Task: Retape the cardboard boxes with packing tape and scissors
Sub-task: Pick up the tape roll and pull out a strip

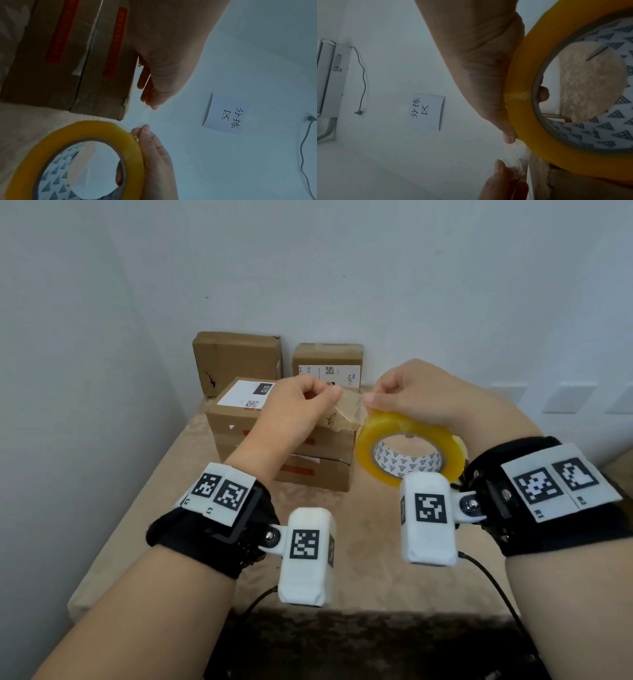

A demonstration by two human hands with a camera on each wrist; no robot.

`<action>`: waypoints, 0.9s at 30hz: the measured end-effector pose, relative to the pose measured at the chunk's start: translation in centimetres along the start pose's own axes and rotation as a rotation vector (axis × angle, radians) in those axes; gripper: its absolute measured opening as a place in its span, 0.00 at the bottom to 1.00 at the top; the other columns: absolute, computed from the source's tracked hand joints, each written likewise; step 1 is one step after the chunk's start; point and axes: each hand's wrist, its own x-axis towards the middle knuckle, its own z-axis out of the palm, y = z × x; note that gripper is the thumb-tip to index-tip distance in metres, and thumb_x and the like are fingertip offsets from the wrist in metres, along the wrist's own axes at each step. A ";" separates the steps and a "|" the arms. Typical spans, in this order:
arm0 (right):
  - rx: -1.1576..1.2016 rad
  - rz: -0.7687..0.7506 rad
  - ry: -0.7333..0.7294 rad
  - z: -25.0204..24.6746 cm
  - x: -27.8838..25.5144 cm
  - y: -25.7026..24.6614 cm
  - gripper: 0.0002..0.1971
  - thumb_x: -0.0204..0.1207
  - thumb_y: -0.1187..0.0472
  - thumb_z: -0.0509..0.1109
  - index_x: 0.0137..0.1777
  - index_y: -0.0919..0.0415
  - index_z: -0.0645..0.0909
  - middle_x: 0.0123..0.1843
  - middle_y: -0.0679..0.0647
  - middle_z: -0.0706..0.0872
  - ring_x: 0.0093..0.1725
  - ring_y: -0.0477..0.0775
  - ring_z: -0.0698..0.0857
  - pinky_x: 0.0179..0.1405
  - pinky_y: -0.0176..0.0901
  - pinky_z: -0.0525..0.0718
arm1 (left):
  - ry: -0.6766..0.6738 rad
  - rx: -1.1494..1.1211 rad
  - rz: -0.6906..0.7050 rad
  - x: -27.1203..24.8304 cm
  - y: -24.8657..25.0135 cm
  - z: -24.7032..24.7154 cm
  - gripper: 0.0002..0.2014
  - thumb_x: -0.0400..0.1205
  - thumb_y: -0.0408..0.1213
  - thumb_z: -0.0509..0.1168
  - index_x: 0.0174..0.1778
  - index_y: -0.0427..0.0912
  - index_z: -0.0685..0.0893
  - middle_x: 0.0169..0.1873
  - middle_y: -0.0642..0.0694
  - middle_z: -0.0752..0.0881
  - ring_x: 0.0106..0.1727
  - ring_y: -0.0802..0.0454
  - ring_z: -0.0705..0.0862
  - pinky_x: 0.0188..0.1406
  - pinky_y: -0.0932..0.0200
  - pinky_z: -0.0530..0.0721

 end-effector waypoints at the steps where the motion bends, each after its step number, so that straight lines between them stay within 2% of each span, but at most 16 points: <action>1: -0.007 0.006 -0.006 0.1 -0.1 0.0 0.11 0.80 0.50 0.70 0.41 0.56 0.85 0.39 0.53 0.85 0.31 0.53 0.86 0.27 0.41 0.86 | 0.005 0.010 0.005 0.1 0.0 0.0 0.13 0.81 0.45 0.67 0.42 0.37 0.86 0.31 0.50 0.84 0.29 0.64 0.78 0.32 0.73 0.77; 3: -0.023 0.040 -0.010 0.4 -0.3 0.0 0.10 0.78 0.49 0.71 0.50 0.54 0.84 0.45 0.50 0.84 0.40 0.53 0.85 0.33 0.42 0.86 | 0.025 0.048 0.009 0.2 0.1 0.0 0.12 0.83 0.42 0.66 0.42 0.35 0.84 0.33 0.46 0.85 0.30 0.62 0.78 0.28 0.74 0.75; 5: -0.023 0.114 0.018 0.3 -0.6 0.3 0.17 0.76 0.46 0.72 0.62 0.50 0.78 0.52 0.49 0.81 0.48 0.53 0.83 0.38 0.42 0.80 | 0.056 0.085 0.003 0.3 0.1 -0.2 0.12 0.84 0.42 0.64 0.43 0.35 0.83 0.37 0.44 0.87 0.35 0.58 0.79 0.31 0.71 0.76; 6: -0.002 0.146 0.043 0.1 -0.7 0.4 0.19 0.75 0.44 0.72 0.63 0.50 0.77 0.52 0.49 0.81 0.48 0.52 0.82 0.38 0.41 0.76 | 0.068 0.105 -0.003 0.4 0.1 -0.2 0.13 0.84 0.42 0.63 0.43 0.35 0.83 0.39 0.44 0.87 0.37 0.56 0.80 0.32 0.68 0.76; 9: 0.013 0.148 0.093 -0.3 -1.1 0.6 0.21 0.75 0.39 0.69 0.54 0.57 0.83 0.45 0.49 0.83 0.42 0.46 0.80 0.36 0.39 0.74 | 0.092 0.170 -0.007 0.7 0.1 -0.3 0.16 0.85 0.43 0.61 0.46 0.30 0.80 0.44 0.40 0.86 0.44 0.50 0.82 0.36 0.63 0.74; 13: 0.062 0.191 0.189 -0.1 -1.1 0.6 0.25 0.72 0.35 0.70 0.46 0.59 0.86 0.41 0.54 0.85 0.39 0.50 0.82 0.35 0.41 0.76 | 0.118 0.237 0.012 0.8 0.2 -0.1 0.16 0.86 0.42 0.59 0.45 0.30 0.78 0.47 0.35 0.85 0.50 0.42 0.83 0.41 0.54 0.77; 14: 0.063 0.201 0.211 -0.1 -1.1 0.5 0.25 0.71 0.35 0.70 0.44 0.60 0.86 0.39 0.54 0.85 0.38 0.51 0.81 0.34 0.41 0.75 | 0.119 0.253 0.013 0.7 0.3 -0.1 0.15 0.86 0.42 0.58 0.45 0.31 0.78 0.47 0.35 0.84 0.50 0.42 0.83 0.39 0.57 0.77; 16: 0.032 0.202 0.240 0.1 -1.0 0.3 0.27 0.70 0.35 0.71 0.39 0.63 0.84 0.33 0.54 0.81 0.33 0.50 0.79 0.31 0.41 0.73 | 0.134 0.284 0.012 0.7 0.4 -0.3 0.14 0.87 0.41 0.57 0.42 0.33 0.76 0.46 0.37 0.82 0.46 0.45 0.81 0.30 0.69 0.73; 17: 0.005 0.200 0.249 0.1 -1.0 0.2 0.27 0.70 0.35 0.72 0.34 0.63 0.82 0.30 0.53 0.78 0.31 0.50 0.77 0.30 0.41 0.72 | 0.148 0.290 0.008 0.6 0.6 -0.5 0.14 0.87 0.40 0.57 0.40 0.35 0.75 0.46 0.38 0.80 0.44 0.48 0.78 0.29 0.71 0.72; 19: -0.059 0.207 0.233 0.4 -1.1 -0.2 0.26 0.70 0.36 0.73 0.27 0.59 0.76 0.27 0.51 0.76 0.29 0.50 0.76 0.28 0.41 0.70 | 0.179 0.285 -0.005 0.6 0.4 -0.9 0.14 0.87 0.39 0.56 0.38 0.36 0.74 0.50 0.41 0.77 0.44 0.52 0.75 0.36 0.73 0.68; 20: -0.077 0.214 0.210 0.5 -1.1 -0.3 0.26 0.70 0.36 0.74 0.26 0.57 0.75 0.28 0.51 0.78 0.30 0.50 0.77 0.28 0.41 0.70 | 0.180 0.280 -0.018 0.6 0.3 -1.0 0.15 0.87 0.39 0.56 0.37 0.35 0.75 0.51 0.41 0.77 0.46 0.52 0.76 0.43 0.69 0.69; 21: -0.075 0.220 0.189 0.7 -1.1 -0.4 0.25 0.70 0.36 0.74 0.27 0.56 0.76 0.29 0.51 0.79 0.31 0.49 0.78 0.29 0.41 0.71 | 0.177 0.276 -0.022 0.5 0.1 -1.2 0.16 0.87 0.39 0.57 0.37 0.34 0.76 0.51 0.42 0.76 0.47 0.51 0.77 0.46 0.66 0.70; 22: -0.056 0.227 0.172 0.8 -1.1 -0.3 0.24 0.70 0.36 0.73 0.28 0.56 0.77 0.30 0.51 0.81 0.32 0.49 0.79 0.29 0.42 0.71 | 0.177 0.285 -0.018 0.5 -0.2 -1.3 0.16 0.87 0.38 0.57 0.34 0.34 0.75 0.49 0.42 0.76 0.45 0.51 0.78 0.44 0.66 0.70; 24: -0.005 0.260 0.163 0.8 -1.0 -0.2 0.20 0.72 0.40 0.72 0.31 0.57 0.79 0.33 0.53 0.81 0.33 0.50 0.79 0.31 0.43 0.72 | 0.191 0.370 -0.013 0.4 -0.6 -1.6 0.17 0.87 0.37 0.55 0.32 0.36 0.74 0.46 0.41 0.78 0.36 0.55 0.75 0.31 0.65 0.67; 25: 0.017 0.276 0.169 0.8 -0.9 -0.1 0.17 0.72 0.43 0.71 0.34 0.57 0.82 0.35 0.54 0.82 0.34 0.51 0.79 0.32 0.43 0.73 | 0.201 0.414 -0.014 0.4 -0.8 -1.8 0.16 0.87 0.38 0.55 0.35 0.34 0.76 0.45 0.39 0.80 0.33 0.56 0.73 0.26 0.63 0.65; 27: 0.031 0.270 0.169 0.8 -0.9 0.0 0.16 0.73 0.46 0.70 0.42 0.61 0.84 0.38 0.55 0.83 0.36 0.51 0.79 0.34 0.43 0.74 | 0.196 0.451 -0.026 0.5 -1.0 -2.2 0.16 0.87 0.38 0.54 0.43 0.29 0.81 0.45 0.35 0.83 0.34 0.52 0.74 0.26 0.62 0.68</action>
